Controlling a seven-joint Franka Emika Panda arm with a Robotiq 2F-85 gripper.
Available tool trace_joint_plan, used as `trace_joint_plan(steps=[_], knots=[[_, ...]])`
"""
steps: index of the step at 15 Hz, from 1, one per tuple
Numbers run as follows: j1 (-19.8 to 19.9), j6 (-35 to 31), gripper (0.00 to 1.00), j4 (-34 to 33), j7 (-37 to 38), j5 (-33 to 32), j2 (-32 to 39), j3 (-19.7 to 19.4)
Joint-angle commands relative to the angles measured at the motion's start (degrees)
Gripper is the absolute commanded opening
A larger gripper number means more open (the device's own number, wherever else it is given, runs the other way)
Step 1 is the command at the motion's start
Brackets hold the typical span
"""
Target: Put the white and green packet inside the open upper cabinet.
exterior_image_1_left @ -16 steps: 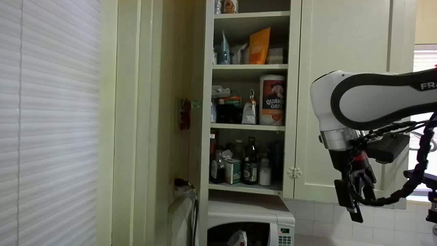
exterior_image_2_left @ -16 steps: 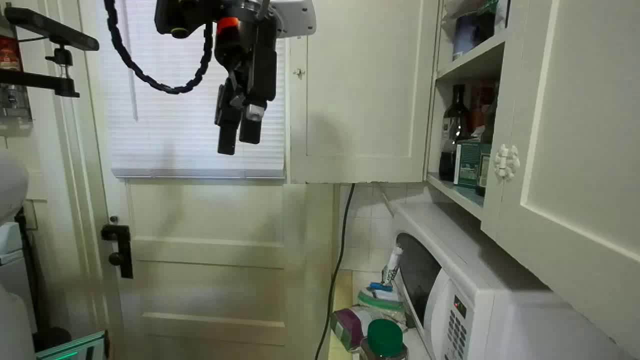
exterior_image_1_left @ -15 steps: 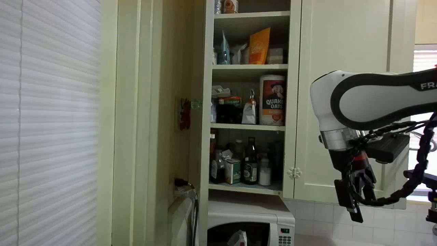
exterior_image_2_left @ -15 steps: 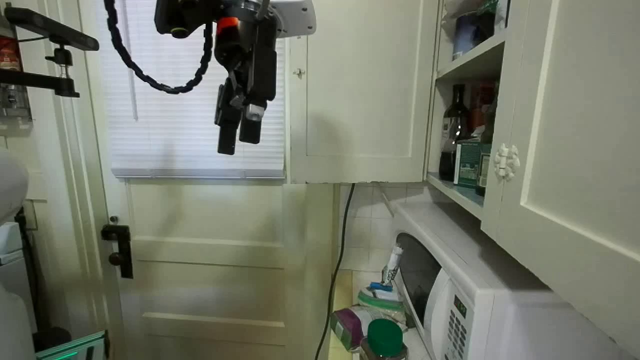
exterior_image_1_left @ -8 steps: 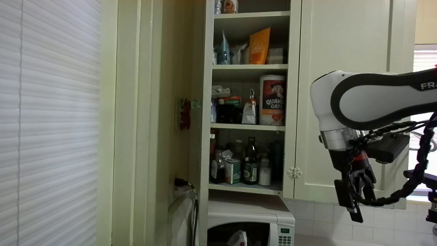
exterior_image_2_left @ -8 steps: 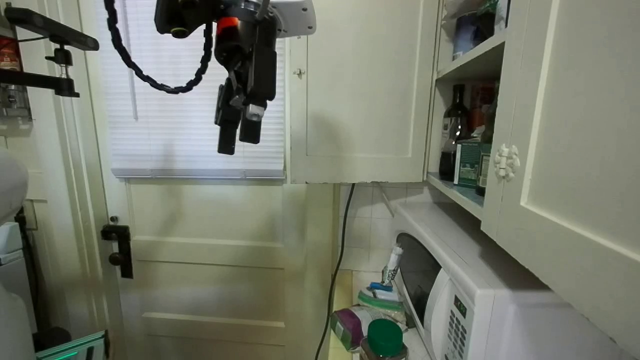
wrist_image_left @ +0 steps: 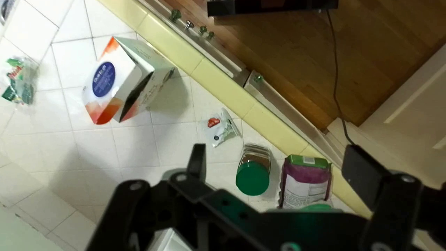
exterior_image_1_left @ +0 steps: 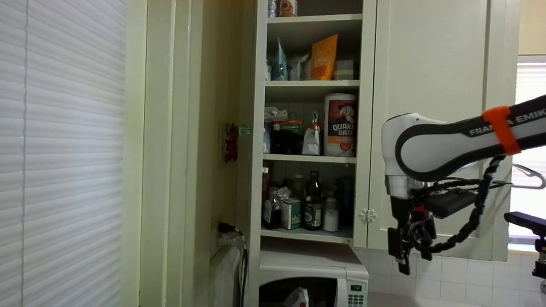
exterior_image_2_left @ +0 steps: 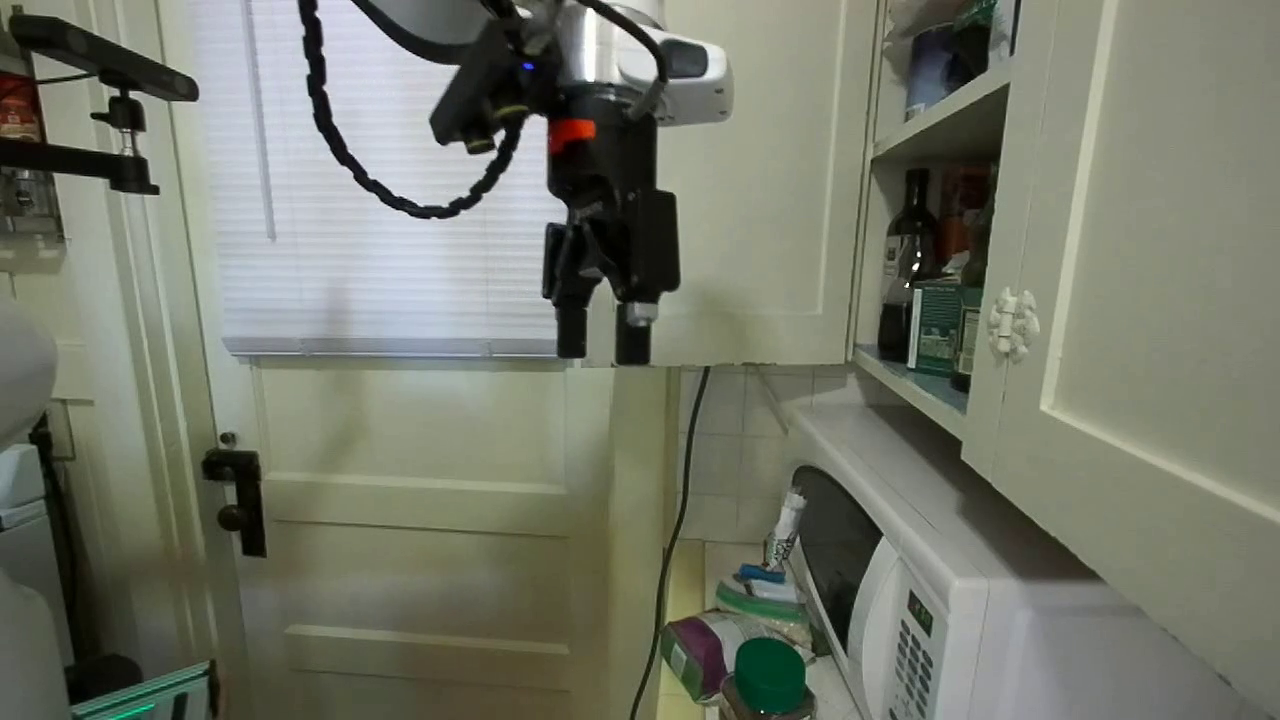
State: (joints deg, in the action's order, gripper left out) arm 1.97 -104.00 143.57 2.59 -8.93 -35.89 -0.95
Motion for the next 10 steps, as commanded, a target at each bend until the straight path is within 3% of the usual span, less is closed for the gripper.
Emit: trace_joint_plan(steps=[1, 7, 10], knots=[[-0.4, -10.5, 1.00, -1.7, -0.5, 3.3, 10.0, -1.7], [-3.1, -22.9, 1.00, -8.3, -2.2, 9.1, 28.1, 0.4], [-3.3, -28.6, 1.00, -12.2, 3.2, 6.5, 35.8, 2.7]])
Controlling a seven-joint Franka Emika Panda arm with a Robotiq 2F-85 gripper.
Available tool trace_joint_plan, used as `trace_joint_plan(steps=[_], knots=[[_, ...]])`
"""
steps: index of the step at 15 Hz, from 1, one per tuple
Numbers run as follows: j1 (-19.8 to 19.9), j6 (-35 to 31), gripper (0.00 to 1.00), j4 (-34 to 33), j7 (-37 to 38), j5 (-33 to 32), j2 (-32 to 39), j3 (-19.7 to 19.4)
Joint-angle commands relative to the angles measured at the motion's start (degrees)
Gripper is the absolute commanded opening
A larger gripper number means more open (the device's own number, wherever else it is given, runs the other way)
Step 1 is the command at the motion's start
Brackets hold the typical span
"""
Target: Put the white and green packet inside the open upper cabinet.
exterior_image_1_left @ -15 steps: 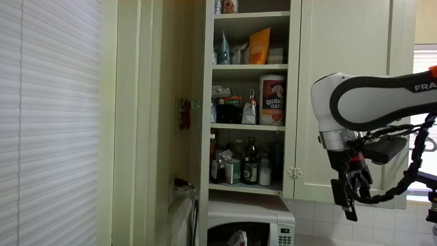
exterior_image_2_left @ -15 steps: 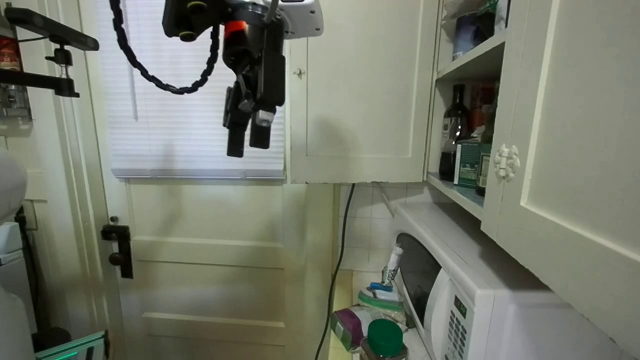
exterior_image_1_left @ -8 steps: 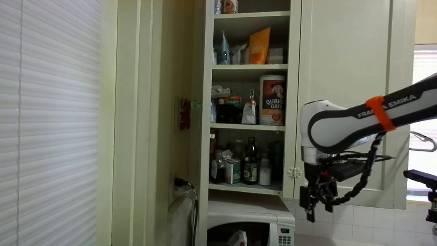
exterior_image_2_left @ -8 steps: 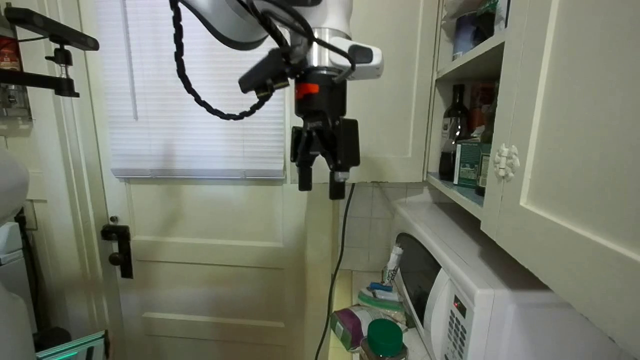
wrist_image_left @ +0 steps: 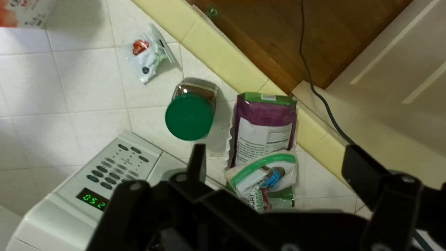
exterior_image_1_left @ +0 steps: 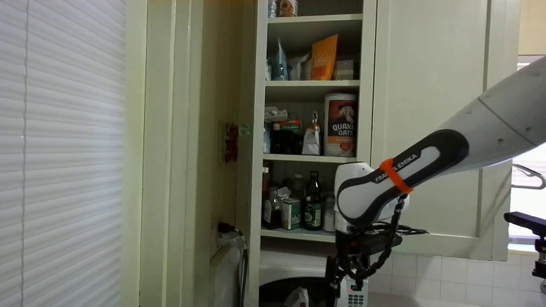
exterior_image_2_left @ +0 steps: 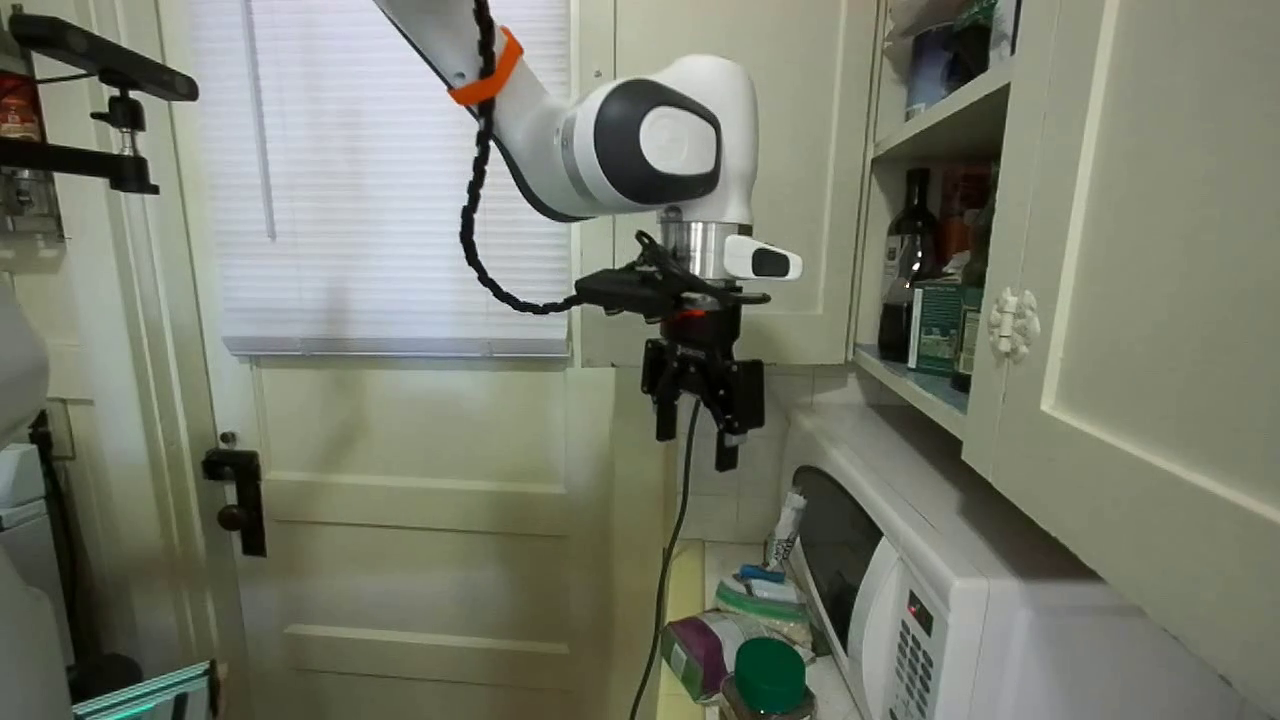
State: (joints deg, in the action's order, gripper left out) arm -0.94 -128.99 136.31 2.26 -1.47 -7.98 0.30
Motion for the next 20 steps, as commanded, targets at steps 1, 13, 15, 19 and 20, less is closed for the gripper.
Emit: trace_joint_plan(steps=[1, 13, 15, 19, 20], knots=[[-0.7, -3.9, 1.00, -6.4, 3.4, -0.9, 10.0, 1.7], [-0.6, -8.6, 1.00, -7.6, 4.3, 0.8, 13.1, 1.4], [-0.4, -10.7, 1.00, -8.0, 5.1, 1.7, 14.7, 1.2], [-0.2, -13.7, 1.00, -8.9, 8.8, 1.8, 18.1, 0.2], [0.0, -15.2, 1.00, -9.1, 8.7, 3.3, 19.1, 0.2]])
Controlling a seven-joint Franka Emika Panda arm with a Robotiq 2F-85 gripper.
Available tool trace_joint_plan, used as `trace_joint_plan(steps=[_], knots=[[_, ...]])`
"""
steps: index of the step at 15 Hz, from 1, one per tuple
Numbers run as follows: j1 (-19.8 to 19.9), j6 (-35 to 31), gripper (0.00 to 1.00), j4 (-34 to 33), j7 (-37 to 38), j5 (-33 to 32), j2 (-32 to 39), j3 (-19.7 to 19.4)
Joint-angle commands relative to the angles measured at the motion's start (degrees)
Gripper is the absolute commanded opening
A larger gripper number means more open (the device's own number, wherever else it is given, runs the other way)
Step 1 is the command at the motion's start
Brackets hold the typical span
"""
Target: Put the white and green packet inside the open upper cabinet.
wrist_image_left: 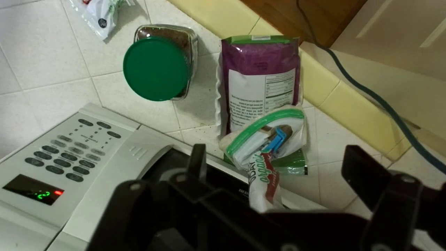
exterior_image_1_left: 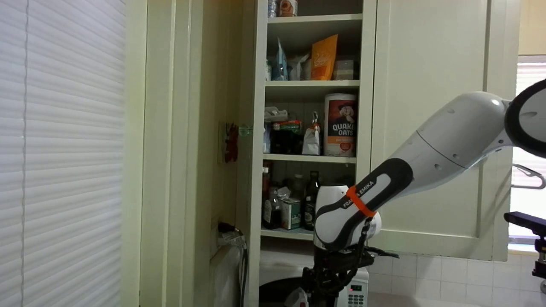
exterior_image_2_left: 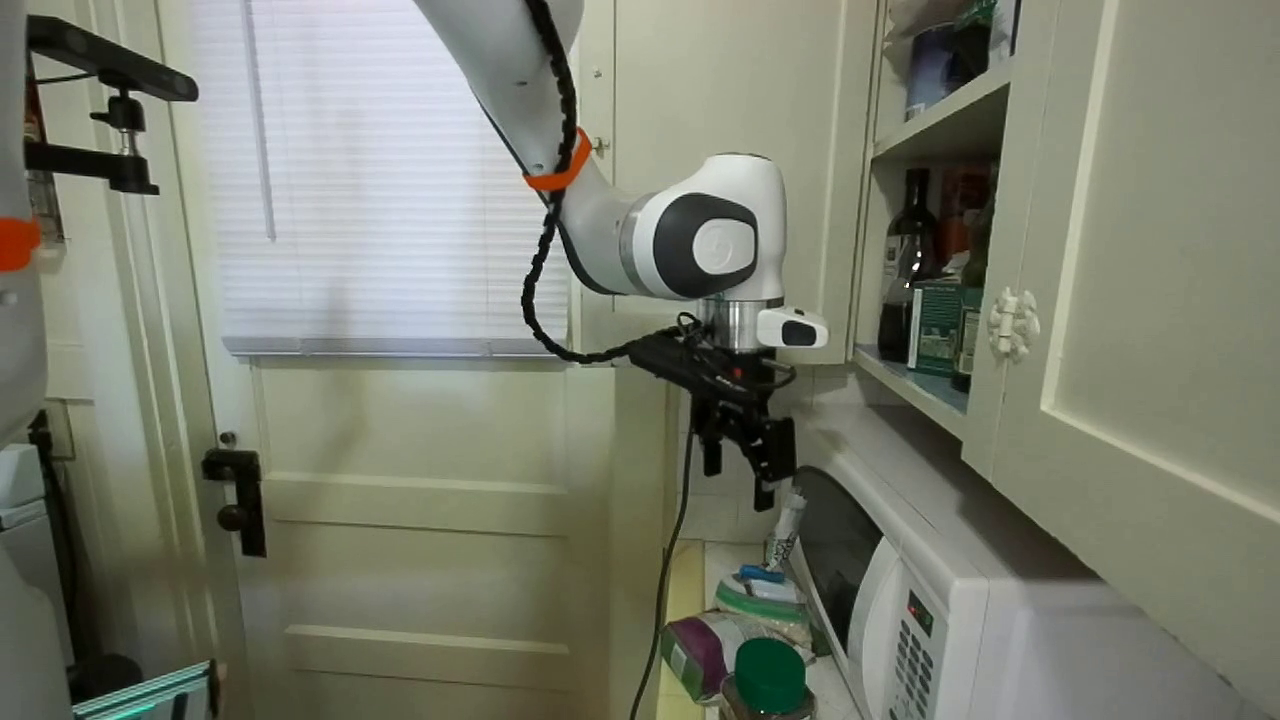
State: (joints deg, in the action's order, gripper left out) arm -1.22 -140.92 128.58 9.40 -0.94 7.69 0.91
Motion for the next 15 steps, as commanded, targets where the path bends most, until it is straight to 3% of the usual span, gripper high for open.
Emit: trace_joint_plan(steps=[1, 2, 3, 9, 15], knots=[[0.6, -4.5, 1.00, -1.9, 1.0, 5.2, 4.7, -0.2], [1.6, -4.7, 1.00, -2.7, -3.1, 10.6, 5.9, 0.9], [0.3, -3.1, 1.00, -0.9, 0.1, 4.7, 2.9, -0.4], [0.3, -3.3, 1.00, -1.3, -0.6, 5.3, 3.4, -0.4], [0.5, -5.3, 1.00, -7.4, 0.3, 11.6, 12.4, 1.0]])
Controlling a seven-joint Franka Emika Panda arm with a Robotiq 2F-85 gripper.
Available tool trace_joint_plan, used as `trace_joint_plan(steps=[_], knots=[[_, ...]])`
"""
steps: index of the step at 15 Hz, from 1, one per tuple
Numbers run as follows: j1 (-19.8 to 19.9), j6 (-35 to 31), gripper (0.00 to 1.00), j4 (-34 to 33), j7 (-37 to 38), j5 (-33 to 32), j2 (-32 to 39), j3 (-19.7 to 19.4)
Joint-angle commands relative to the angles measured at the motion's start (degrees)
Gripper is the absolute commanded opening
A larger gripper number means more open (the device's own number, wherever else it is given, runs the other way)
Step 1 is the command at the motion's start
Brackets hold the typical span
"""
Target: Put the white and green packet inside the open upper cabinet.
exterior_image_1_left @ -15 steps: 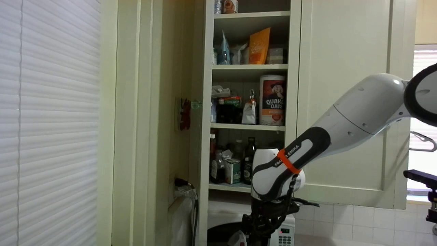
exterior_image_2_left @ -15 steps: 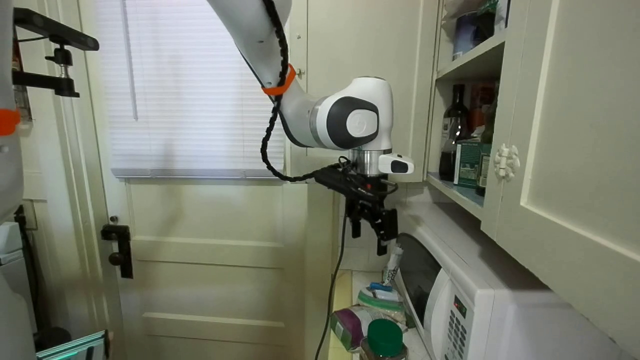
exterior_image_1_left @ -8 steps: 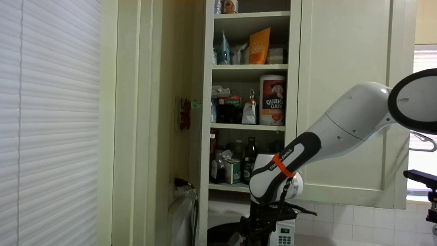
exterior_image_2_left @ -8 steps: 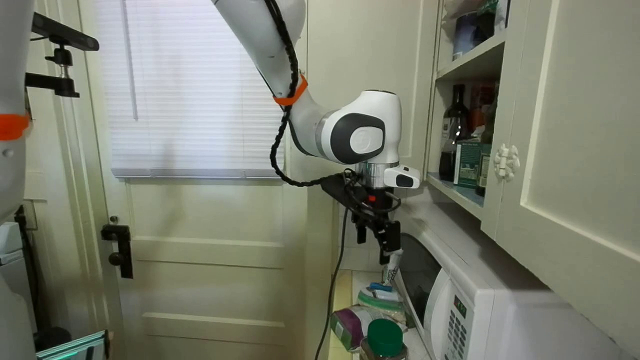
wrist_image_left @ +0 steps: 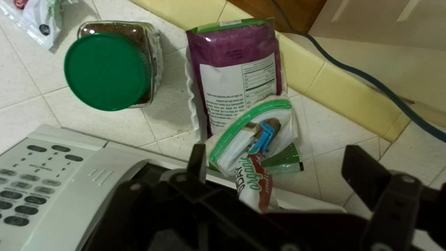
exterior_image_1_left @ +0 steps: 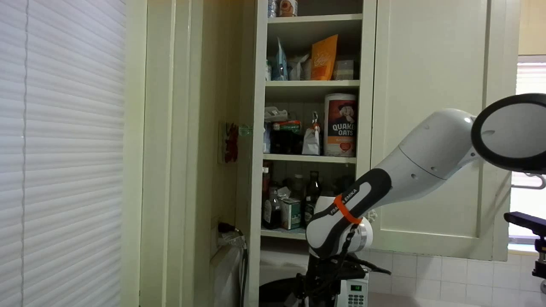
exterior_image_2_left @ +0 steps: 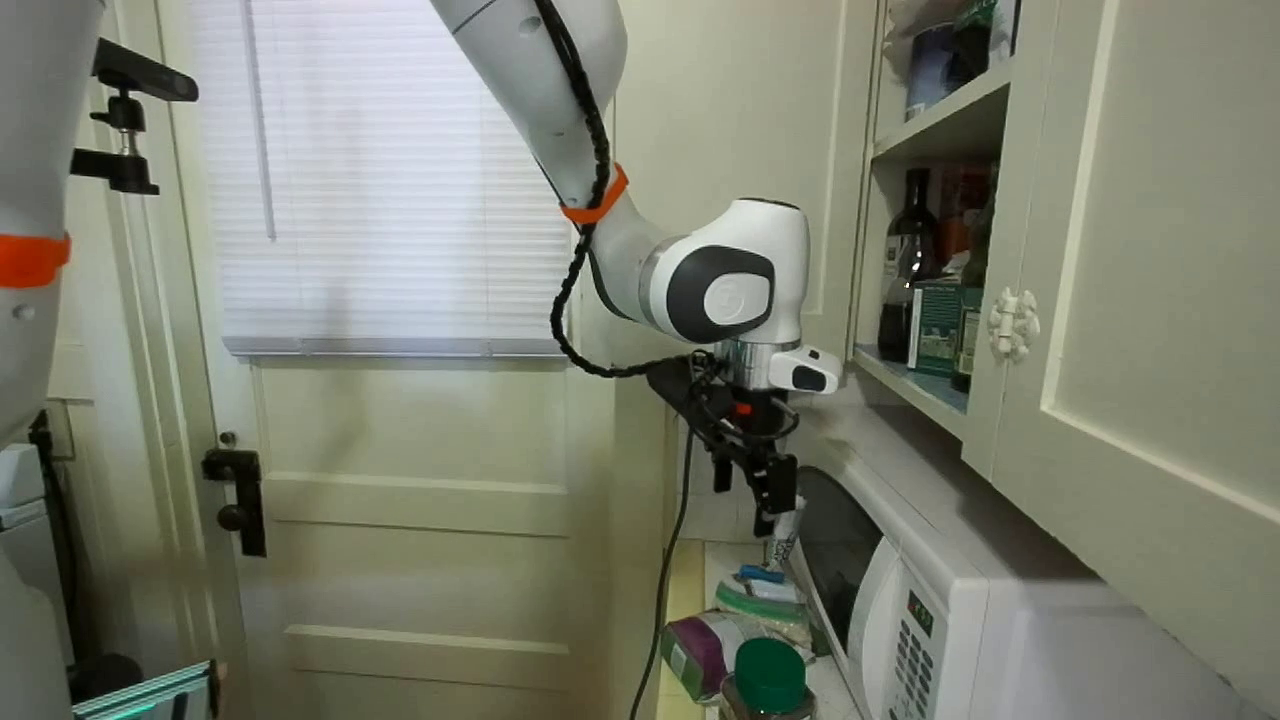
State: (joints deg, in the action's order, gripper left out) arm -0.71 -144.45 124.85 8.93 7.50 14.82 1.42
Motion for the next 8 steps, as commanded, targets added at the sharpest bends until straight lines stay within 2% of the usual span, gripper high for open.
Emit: trace_joint_plan(steps=[1, 8], knots=[[-0.2, -2.9, 1.00, -4.5, 2.0, 3.3, 6.7, 0.3], [0.8, -4.1, 1.00, -11.0, 3.3, 7.7, 15.0, 1.0]])
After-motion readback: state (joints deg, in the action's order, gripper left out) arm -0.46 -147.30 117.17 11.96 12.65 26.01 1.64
